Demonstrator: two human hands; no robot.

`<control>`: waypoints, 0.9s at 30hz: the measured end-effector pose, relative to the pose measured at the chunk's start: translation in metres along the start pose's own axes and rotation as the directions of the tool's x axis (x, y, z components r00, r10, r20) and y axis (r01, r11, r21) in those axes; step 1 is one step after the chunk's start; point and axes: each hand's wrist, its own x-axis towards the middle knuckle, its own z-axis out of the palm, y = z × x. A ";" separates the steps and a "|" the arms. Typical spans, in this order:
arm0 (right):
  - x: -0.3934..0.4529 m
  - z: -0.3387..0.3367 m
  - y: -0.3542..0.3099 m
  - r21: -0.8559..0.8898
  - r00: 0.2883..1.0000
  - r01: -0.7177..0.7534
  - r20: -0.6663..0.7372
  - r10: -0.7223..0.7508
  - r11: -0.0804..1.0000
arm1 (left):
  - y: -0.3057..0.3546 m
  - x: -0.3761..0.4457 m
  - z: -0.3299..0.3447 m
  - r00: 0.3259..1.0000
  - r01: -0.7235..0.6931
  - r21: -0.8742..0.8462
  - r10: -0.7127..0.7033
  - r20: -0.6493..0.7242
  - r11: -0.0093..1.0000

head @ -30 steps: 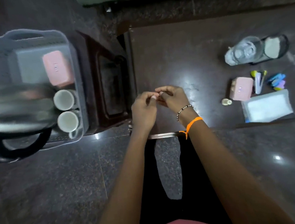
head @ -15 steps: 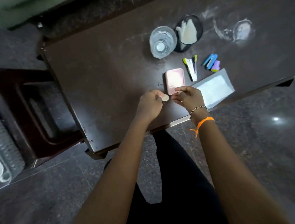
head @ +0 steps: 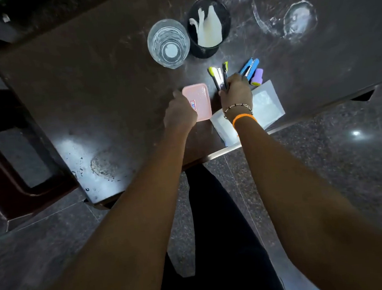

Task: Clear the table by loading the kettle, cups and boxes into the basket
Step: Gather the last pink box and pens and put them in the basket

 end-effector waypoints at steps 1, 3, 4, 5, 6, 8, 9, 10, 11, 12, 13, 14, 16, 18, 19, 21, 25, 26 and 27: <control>0.004 0.001 0.001 -0.022 1.000 0.002 0.010 -0.002 1.000 | 0.001 0.002 0.002 1.000 -0.003 0.026 0.004 -0.019 1.000; 0.010 0.002 0.003 -0.044 1.000 0.006 0.030 -0.004 0.999 | 0.001 0.005 0.005 0.998 -0.013 0.055 0.016 -0.057 0.998; 0.011 0.002 0.003 -0.046 1.000 0.005 0.028 -0.003 0.999 | 0.000 0.007 0.005 0.997 -0.023 0.052 0.026 -0.068 0.998; 0.009 0.001 0.003 -0.040 1.000 0.000 0.020 0.001 0.999 | -0.002 0.007 0.005 0.997 -0.034 0.038 0.037 -0.071 0.999; 0.007 0.001 0.002 -0.025 1.000 -0.004 0.006 0.004 1.000 | -0.005 0.007 0.003 0.996 -0.045 0.011 0.046 -0.071 0.999; -0.001 0.000 -0.001 0.037 0.999 -0.029 -0.017 0.029 0.999 | -0.012 0.002 -0.002 0.996 -0.058 -0.063 0.053 -0.076 0.996; -0.007 0.000 -0.005 0.081 0.999 -0.041 -0.023 0.043 0.996 | -0.016 -0.001 -0.007 0.995 -0.064 -0.105 0.055 -0.083 0.992; -0.014 0.001 -0.009 0.124 0.998 -0.043 -0.033 0.048 0.991 | -0.022 -0.006 -0.012 0.994 -0.071 -0.152 0.057 -0.095 0.986; -0.023 0.001 -0.015 0.167 0.998 -0.044 -0.042 0.051 0.985 | -0.028 -0.012 -0.017 0.992 -0.078 -0.204 0.057 -0.109 0.976; -0.032 0.002 -0.020 0.208 0.997 -0.035 -0.053 0.047 0.977 | -0.037 -0.018 -0.022 0.991 -0.085 -0.254 0.055 -0.125 0.963; -0.044 0.003 -0.027 0.247 0.998 -0.028 -0.056 0.043 0.969 | -0.047 -0.025 -0.028 0.988 -0.091 -0.297 0.050 -0.143 0.951; -0.056 0.006 -0.036 0.273 0.998 -0.013 -0.050 0.028 0.962 | -0.059 -0.032 -0.034 0.985 -0.097 -0.331 0.044 -0.164 0.939; -0.077 0.012 -0.052 0.300 1.000 0.019 -0.009 -0.017 0.954 | -0.085 -0.045 -0.046 0.978 -0.098 -0.386 0.017 -0.208 0.917; -0.108 0.023 -0.076 0.331 0.993 0.069 0.063 -0.095 0.941 | -0.125 -0.060 -0.061 0.965 -0.076 -0.433 -0.043 -0.259 0.898; -0.116 0.025 -0.081 0.358 0.989 0.078 0.093 -0.118 0.930 | -0.135 -0.065 -0.064 0.960 -0.068 -0.442 -0.063 -0.275 0.894; -0.141 0.037 -0.105 0.394 0.967 0.114 0.165 -0.192 0.912 | -0.170 -0.079 -0.079 0.946 -0.060 -0.500 -0.111 -0.305 0.864; -0.194 0.072 -0.161 0.440 0.882 0.163 0.337 -0.331 0.883 | -0.250 -0.106 -0.116 0.886 -0.082 -0.623 -0.229 -0.403 0.778; -0.208 0.081 -0.176 0.446 0.860 0.181 0.360 -0.361 0.877 | -0.269 -0.112 -0.125 0.869 -0.086 -0.651 -0.263 -0.419 0.754; -0.222 0.092 -0.190 0.449 0.840 0.197 0.381 -0.386 0.871 | -0.288 -0.118 -0.134 0.850 -0.095 -0.670 -0.290 -0.439 0.736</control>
